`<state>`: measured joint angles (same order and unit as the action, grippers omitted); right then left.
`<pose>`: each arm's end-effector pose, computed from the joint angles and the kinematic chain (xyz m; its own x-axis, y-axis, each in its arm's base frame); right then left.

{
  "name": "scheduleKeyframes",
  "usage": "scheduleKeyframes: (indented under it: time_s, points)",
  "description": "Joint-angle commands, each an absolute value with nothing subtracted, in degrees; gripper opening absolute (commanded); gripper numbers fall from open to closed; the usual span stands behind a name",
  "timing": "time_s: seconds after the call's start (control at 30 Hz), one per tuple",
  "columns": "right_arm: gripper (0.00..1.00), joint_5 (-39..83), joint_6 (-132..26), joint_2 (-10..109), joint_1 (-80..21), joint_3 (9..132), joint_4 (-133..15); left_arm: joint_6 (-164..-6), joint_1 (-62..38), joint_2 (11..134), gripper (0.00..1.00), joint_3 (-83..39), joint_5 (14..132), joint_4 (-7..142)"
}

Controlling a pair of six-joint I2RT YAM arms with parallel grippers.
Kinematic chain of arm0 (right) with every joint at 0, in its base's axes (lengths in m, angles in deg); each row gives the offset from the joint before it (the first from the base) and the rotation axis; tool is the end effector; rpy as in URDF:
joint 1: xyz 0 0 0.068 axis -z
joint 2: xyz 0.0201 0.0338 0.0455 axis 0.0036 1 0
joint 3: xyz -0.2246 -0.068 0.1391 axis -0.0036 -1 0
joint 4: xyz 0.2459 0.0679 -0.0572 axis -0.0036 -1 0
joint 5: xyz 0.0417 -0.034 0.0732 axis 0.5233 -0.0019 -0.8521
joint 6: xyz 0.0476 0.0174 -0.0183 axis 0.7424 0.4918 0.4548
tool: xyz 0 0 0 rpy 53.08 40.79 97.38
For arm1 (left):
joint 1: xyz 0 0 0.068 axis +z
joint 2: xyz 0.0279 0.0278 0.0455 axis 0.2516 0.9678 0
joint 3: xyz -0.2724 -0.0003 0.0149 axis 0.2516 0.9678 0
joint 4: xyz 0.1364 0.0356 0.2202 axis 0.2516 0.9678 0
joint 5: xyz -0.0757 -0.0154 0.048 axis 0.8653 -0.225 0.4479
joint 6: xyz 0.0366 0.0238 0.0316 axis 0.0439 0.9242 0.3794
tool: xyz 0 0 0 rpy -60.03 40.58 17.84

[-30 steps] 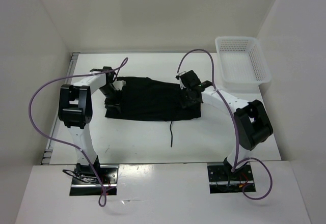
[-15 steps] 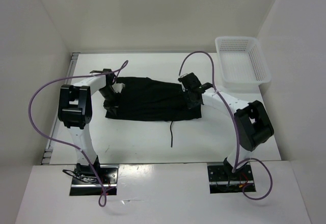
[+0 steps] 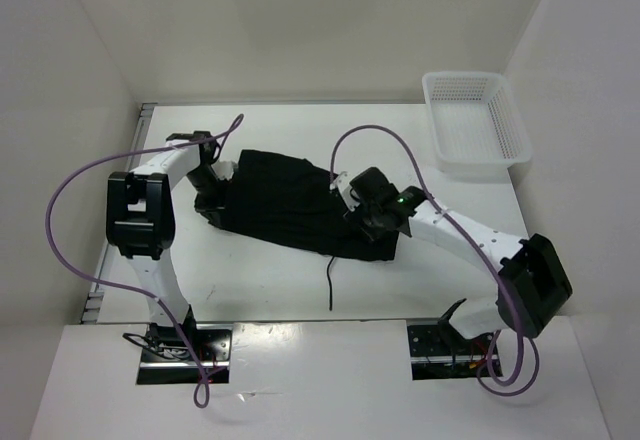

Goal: Fold and stack the shorts
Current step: Fold the shorts

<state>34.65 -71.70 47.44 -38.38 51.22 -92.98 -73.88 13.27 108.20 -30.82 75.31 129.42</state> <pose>0.2206 0.1694 0.2396 -0.5294 -0.6794 -0.5081 -0.7043 0.6859 -0.1834 0.3577 -0.0146 0.1782 -0.9998 0.0184 0.0041 0.0173 0.9834 -0.1809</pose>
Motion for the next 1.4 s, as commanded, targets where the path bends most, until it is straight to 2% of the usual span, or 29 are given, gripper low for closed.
scheduleKeyframes:
  time_s: [0.0, 0.03, 0.13, 0.27, 0.3, 0.33, 0.43, 0.57, 0.63, 0.67, 0.8, 1.03, 1.23, 1.37]
  points:
    - [0.46, 33.7, -77.6, 49.0, -43.5, 50.4, -96.1, -73.6, 13.3, 106.6, 0.07, -30.4, 75.3, 132.5]
    - [0.61, 33.7, -78.6, 49.5, -45.2, 49.9, -99.0, -73.6, 13.3, 106.6, 0.11, -30.4, 75.3, 132.5]
    - [0.62, 38.2, -81.5, 48.0, -50.4, 47.7, -103.3, -73.6, 13.3, 106.6, 0.14, -34.2, 73.4, 133.0]
    - [0.62, 37.3, -81.5, 40.6, -48.3, 50.5, -104.0, -73.6, 13.9, 110.2, 0.21, -44.5, 75.7, 134.5]
    - [0.65, 36.5, -81.5, 39.4, -48.3, 52.5, -103.2, -73.6, 13.9, 111.3, 0.25, -46.7, 76.7, 134.5]
    - [0.69, 36.5, -80.3, 38.4, -47.7, 53.2, -101.6, -73.6, 13.9, 113.5, 0.25, -48.8, 78.9, 135.1]
    - [0.72, 36.5, -73.6, 37.0, -47.1, 53.8, -89.3, -73.6, 13.9, 117.8, 0.28, -55.1, 80.4, 134.1]
    - [0.55, 36.3, -60.3, 46.9, -41.6, 57.2, -76.1, -73.6, 10.6, 120.9, 0.3, -57.7, 81.1, 131.1]
    - [0.39, 34.9, -52.1, 51.7, -39.2, 58.7, -75.6, -73.6, 9.6, 122.2, 0.31, -57.7, 81.1, 128.6]
    - [0.23, 36.0, -49.9, 54.2, -38.5, 60.5, -76.1, -73.6, 9.0, 122.7, 0.32, -57.7, 81.1, 128.0]
    - [0.0, 42.4, -42.1, 68.5, -38.0, 64.5, -84.7, -73.6, 8.9, 126.0, 0.32, -57.7, 81.1, 124.9]
    - [0.0, 43.9, -36.6, 77.9, -36.3, 66.0, -87.3, -73.6, 11.2, 128.2, 0.32, -56.0, 81.1, 123.1]
    - [0.0, 45.8, -36.6, 86.0, -29.7, 76.0, -86.5, -73.6, 12.6, 130.5, 0.32, -54.8, 79.1, 122.0]
    - [0.0, 45.8, -38.8, 92.5, -25.0, 87.1, -85.7, -73.6, 14.7, 132.7, 0.33, -57.4, 78.5, 121.4]
